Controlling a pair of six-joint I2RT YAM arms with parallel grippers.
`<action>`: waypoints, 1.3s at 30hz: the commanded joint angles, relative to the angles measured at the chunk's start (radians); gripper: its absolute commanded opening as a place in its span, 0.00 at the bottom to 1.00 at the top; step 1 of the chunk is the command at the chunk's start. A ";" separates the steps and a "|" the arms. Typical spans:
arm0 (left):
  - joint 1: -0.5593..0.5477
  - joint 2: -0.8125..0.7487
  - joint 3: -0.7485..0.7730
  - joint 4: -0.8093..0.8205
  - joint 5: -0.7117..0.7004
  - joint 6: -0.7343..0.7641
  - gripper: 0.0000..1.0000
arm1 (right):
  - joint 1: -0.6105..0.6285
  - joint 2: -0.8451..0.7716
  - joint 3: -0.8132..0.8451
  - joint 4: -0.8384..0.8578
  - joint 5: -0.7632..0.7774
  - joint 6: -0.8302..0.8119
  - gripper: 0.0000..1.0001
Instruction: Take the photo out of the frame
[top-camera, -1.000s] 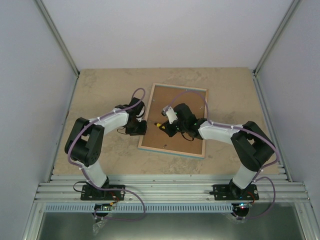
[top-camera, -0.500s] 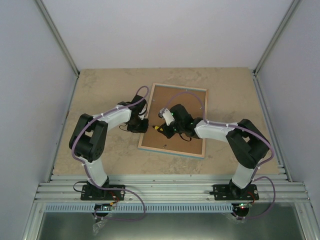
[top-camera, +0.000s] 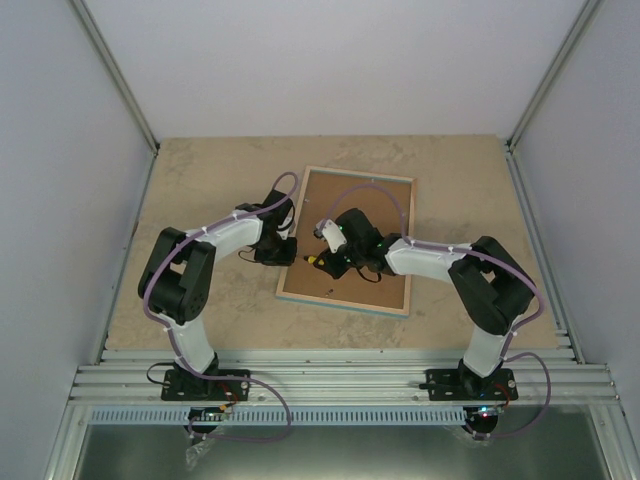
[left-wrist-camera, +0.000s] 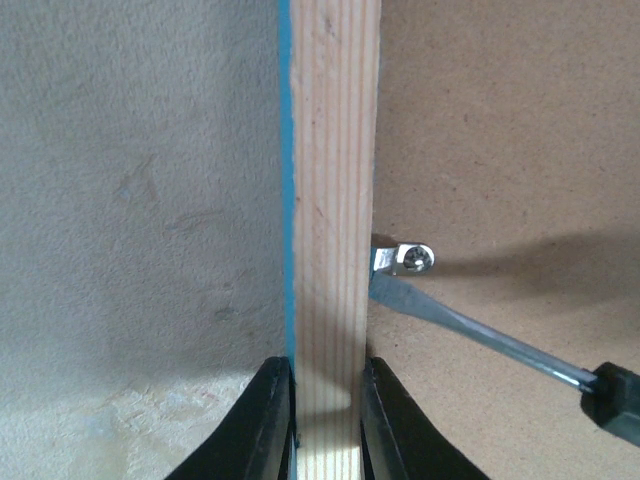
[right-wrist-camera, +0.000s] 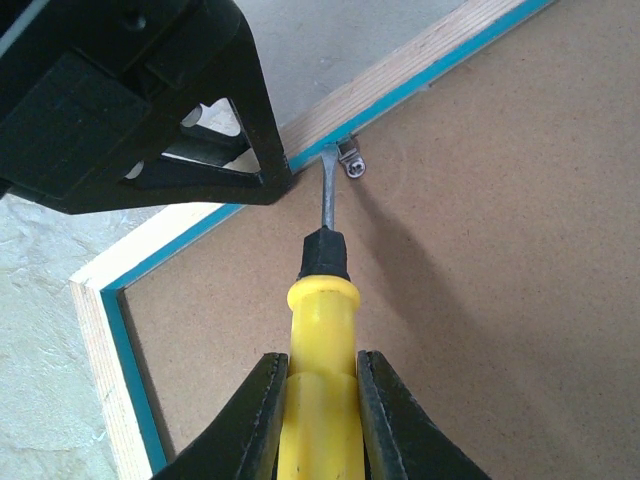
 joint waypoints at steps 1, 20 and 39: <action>0.009 0.026 -0.028 -0.003 -0.032 -0.007 0.02 | 0.005 0.012 0.032 -0.036 -0.016 -0.020 0.01; 0.011 0.027 -0.029 -0.004 -0.033 -0.008 0.01 | 0.007 0.030 0.049 -0.064 -0.005 -0.022 0.01; 0.011 0.018 -0.034 -0.005 -0.039 -0.014 0.00 | -0.004 -0.032 -0.037 0.052 0.193 0.092 0.00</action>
